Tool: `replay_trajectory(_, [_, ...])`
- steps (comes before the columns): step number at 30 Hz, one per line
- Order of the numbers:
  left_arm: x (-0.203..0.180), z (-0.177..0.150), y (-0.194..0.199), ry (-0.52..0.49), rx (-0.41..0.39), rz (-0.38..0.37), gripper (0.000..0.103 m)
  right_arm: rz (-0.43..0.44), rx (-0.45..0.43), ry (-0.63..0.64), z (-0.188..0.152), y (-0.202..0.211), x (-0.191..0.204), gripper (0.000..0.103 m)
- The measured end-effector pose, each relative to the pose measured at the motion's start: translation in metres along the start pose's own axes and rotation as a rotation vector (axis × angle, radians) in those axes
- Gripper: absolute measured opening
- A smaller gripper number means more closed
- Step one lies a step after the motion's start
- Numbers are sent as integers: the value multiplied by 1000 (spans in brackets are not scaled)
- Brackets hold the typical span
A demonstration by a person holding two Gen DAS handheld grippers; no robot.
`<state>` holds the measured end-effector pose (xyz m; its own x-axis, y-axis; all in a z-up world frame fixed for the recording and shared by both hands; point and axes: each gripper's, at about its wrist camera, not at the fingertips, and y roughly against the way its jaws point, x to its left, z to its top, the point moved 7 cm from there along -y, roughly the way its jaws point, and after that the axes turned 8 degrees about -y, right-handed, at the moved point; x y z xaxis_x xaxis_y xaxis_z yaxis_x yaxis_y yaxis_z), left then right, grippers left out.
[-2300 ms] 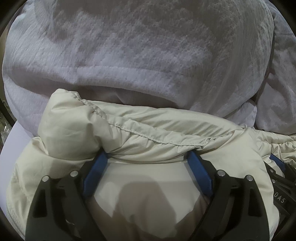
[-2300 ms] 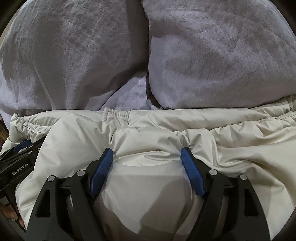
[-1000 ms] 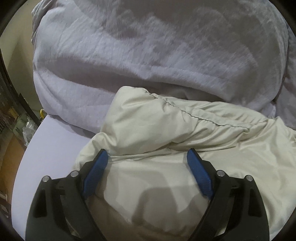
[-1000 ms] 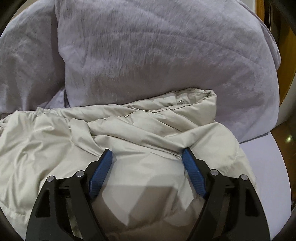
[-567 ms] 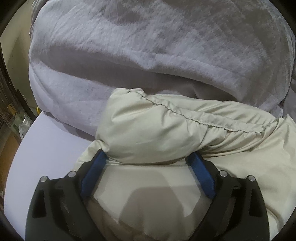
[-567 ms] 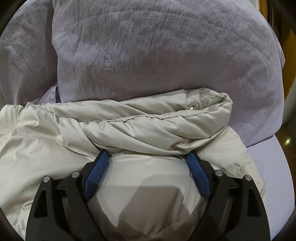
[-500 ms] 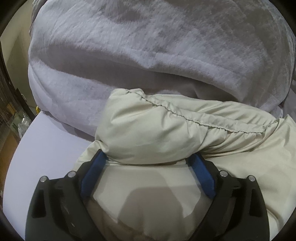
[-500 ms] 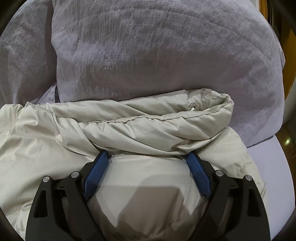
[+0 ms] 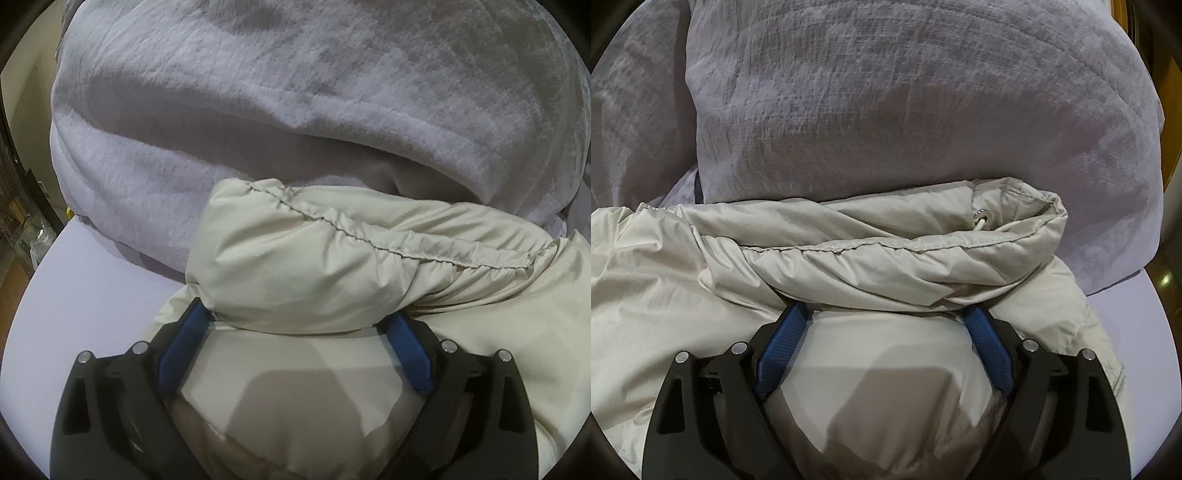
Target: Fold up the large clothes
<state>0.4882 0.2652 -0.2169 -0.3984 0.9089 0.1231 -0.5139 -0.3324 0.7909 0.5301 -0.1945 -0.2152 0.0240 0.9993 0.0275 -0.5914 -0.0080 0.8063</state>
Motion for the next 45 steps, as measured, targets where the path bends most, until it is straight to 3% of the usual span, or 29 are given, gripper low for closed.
replay_trajectory(4, [-10,2,24,-19,33,-1,91,-19,14,-28,-1,27,-5,87])
replay_trajectory(11, [9,-12,79,-14,15,-27,90,-62,-26,-127,-7,85,-49,87])
replay_trajectory(18, [37,-49,125,42,41,-74,90,-25,88,-306,-46,99,-99,88])
replay_trajectory(25, [48,-92,129,120,129,-136,90,45,187,-394,-78,87,-106,89])
replay_trajectory(32, [33,-106,116,125,185,-117,90,105,255,-452,-90,74,-99,88])
replay_trajectory(35, [36,-110,110,178,214,-139,91,121,268,-476,-91,66,-101,86])
replay_trajectory(41, [43,-124,98,327,264,-218,92,185,302,-562,-98,61,-97,73])
replay_trajectory(42, [43,-122,97,330,263,-220,91,201,300,-554,-96,59,-94,63])
replay_trajectory(43, [42,-121,97,330,260,-220,89,210,301,-548,-95,60,-90,59])
replay_trajectory(45, [39,-113,98,325,235,-230,76,190,294,-519,-91,61,-83,52])
